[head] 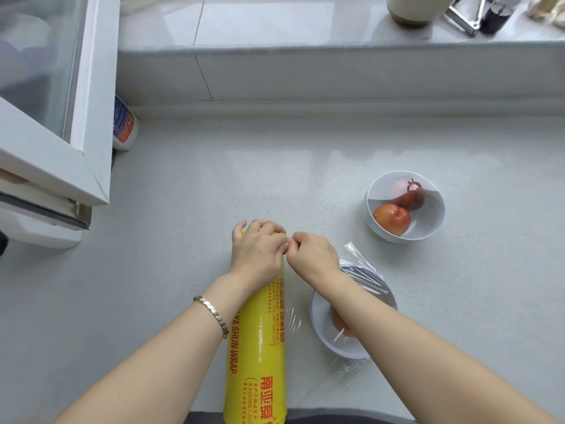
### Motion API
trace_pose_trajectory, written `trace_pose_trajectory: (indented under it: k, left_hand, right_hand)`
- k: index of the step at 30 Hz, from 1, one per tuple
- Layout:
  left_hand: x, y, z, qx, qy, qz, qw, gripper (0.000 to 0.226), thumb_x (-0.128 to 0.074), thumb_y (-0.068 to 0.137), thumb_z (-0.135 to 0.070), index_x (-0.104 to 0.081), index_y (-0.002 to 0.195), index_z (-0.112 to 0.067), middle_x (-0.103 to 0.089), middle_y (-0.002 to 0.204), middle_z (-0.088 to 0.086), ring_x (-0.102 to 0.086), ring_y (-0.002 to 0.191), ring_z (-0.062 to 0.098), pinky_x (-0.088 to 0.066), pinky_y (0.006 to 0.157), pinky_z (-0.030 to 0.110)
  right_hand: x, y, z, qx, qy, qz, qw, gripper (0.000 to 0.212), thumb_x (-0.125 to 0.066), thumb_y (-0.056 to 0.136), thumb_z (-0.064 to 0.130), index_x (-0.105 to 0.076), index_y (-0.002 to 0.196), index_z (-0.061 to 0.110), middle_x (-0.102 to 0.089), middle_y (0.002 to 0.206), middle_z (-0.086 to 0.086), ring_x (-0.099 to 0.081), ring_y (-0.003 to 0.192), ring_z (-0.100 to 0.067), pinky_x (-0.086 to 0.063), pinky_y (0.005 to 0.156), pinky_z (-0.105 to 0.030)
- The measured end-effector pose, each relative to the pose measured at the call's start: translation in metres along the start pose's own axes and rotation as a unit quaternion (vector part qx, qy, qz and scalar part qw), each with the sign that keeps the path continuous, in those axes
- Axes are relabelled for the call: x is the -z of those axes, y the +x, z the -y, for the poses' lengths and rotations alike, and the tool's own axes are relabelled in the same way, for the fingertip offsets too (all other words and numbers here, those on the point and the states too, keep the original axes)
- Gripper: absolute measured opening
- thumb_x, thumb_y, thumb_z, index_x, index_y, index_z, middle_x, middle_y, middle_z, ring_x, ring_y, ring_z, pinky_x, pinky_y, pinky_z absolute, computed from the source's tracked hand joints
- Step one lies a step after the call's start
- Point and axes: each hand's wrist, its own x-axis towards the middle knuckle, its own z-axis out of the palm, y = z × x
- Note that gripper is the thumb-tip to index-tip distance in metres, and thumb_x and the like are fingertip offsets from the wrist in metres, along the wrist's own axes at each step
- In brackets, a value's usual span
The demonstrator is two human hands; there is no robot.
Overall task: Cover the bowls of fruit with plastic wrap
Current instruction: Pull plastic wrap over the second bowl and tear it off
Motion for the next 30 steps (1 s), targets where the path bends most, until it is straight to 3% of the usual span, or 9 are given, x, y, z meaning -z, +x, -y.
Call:
trace_pose_trajectory:
  k: [4, 9, 13, 16, 20, 22, 25, 27, 30]
  left_hand:
    - [0.003, 0.001, 0.002, 0.005, -0.002, 0.017, 1.0, 0.04, -0.034, 0.083, -0.034, -0.071, 0.087, -0.018, -0.062, 0.113, -0.007, -0.046, 0.118, 0.019, -0.012, 0.107, 0.044]
    - [0.001, -0.006, 0.006, -0.036, -0.015, -0.003, 0.999, 0.041, -0.027, 0.081, -0.035, -0.064, 0.073, -0.021, -0.064, 0.104, -0.004, -0.053, 0.109, 0.024, -0.02, 0.103, 0.055]
    - [0.003, -0.006, 0.008, -0.002, -0.051, -0.013, 0.999, 0.046, -0.026, 0.084, -0.041, -0.067, 0.081, -0.02, -0.065, 0.104, -0.007, -0.053, 0.11, 0.019, -0.016, 0.108, 0.044]
    - [0.006, -0.009, 0.012, 0.021, -0.114, -0.042, 0.992, 0.033, -0.04, 0.086, -0.033, -0.067, 0.1, -0.019, -0.065, 0.11, -0.002, -0.052, 0.114, 0.021, -0.017, 0.11, 0.041]
    - [0.002, -0.026, 0.01, 0.099, -0.154, -0.125, 0.975, 0.033, -0.046, 0.088, -0.037, -0.069, 0.103, -0.019, -0.053, 0.125, 0.015, -0.043, 0.122, 0.034, -0.033, 0.105, 0.049]
    - [0.0, -0.039, 0.006, 0.14, -0.163, -0.105, 0.971, 0.027, -0.049, 0.094, -0.027, -0.064, 0.116, -0.023, -0.04, 0.14, 0.015, -0.03, 0.133, 0.033, -0.026, 0.111, 0.049]
    - [-0.003, -0.051, 0.003, 0.166, -0.148, -0.046, 0.974, 0.039, -0.045, 0.096, -0.03, -0.044, 0.134, -0.039, -0.013, 0.155, 0.007, -0.009, 0.142, 0.025, -0.014, 0.115, 0.043]
    - [0.0, -0.053, 0.001, 0.194, -0.165, -0.025, 0.967, 0.042, -0.043, 0.095, -0.035, -0.038, 0.135, -0.046, -0.005, 0.157, 0.002, -0.01, 0.142, 0.025, -0.018, 0.114, 0.042]
    - [0.003, -0.052, -0.002, 0.218, -0.169, -0.02, 0.961, 0.041, -0.044, 0.094, -0.038, -0.037, 0.133, -0.048, -0.004, 0.156, -0.001, -0.018, 0.14, 0.028, -0.028, 0.108, 0.043]
  right_hand:
    - [-0.004, 0.0, 0.003, -0.02, 0.021, 0.0, 1.0, 0.034, -0.039, 0.087, 0.017, -0.033, 0.053, 0.017, -0.062, 0.09, -0.019, -0.052, 0.084, -0.034, -0.031, 0.064, -0.03]
    - [0.002, 0.017, -0.009, -0.104, 0.096, 0.005, 0.99, 0.034, -0.042, 0.087, 0.018, -0.043, 0.054, 0.013, -0.051, 0.068, -0.009, -0.047, 0.075, -0.03, -0.033, 0.064, -0.029]
    - [0.011, 0.014, -0.008, -0.046, 0.14, 0.095, 0.985, 0.028, -0.043, 0.092, 0.024, -0.065, 0.081, 0.011, -0.057, 0.059, 0.004, -0.054, 0.063, -0.012, -0.038, 0.056, -0.019]
    - [0.017, 0.003, -0.008, -0.029, 0.216, 0.091, 0.972, 0.021, -0.048, 0.088, 0.017, -0.067, 0.094, 0.012, -0.064, 0.068, 0.006, -0.06, 0.073, -0.008, -0.043, 0.068, -0.02]
    - [0.022, -0.019, -0.007, -0.001, 0.3, 0.01, 0.954, 0.032, -0.048, 0.082, 0.01, -0.061, 0.111, 0.015, -0.064, 0.108, -0.007, -0.057, 0.098, -0.015, -0.043, 0.089, -0.027]
    - [0.02, -0.029, -0.002, 0.05, 0.249, 0.022, 0.967, 0.04, -0.047, 0.078, 0.02, -0.059, 0.116, 0.012, -0.06, 0.116, -0.006, -0.053, 0.105, -0.014, -0.037, 0.094, -0.022]
    - [0.007, -0.036, -0.002, 0.081, 0.077, 0.09, 0.99, 0.039, -0.047, 0.088, 0.022, -0.054, 0.124, 0.008, -0.055, 0.127, -0.01, -0.048, 0.121, -0.02, -0.031, 0.1, -0.024]
    - [-0.003, -0.037, -0.004, 0.086, 0.003, 0.115, 0.99, 0.037, -0.046, 0.091, 0.028, -0.056, 0.12, 0.007, -0.057, 0.123, -0.013, -0.051, 0.118, -0.026, -0.037, 0.101, -0.033]
    - [-0.008, -0.037, -0.002, 0.089, -0.024, 0.109, 0.99, 0.027, -0.048, 0.091, 0.037, -0.06, 0.095, 0.013, -0.063, 0.109, -0.011, -0.056, 0.106, -0.027, -0.042, 0.09, -0.036]
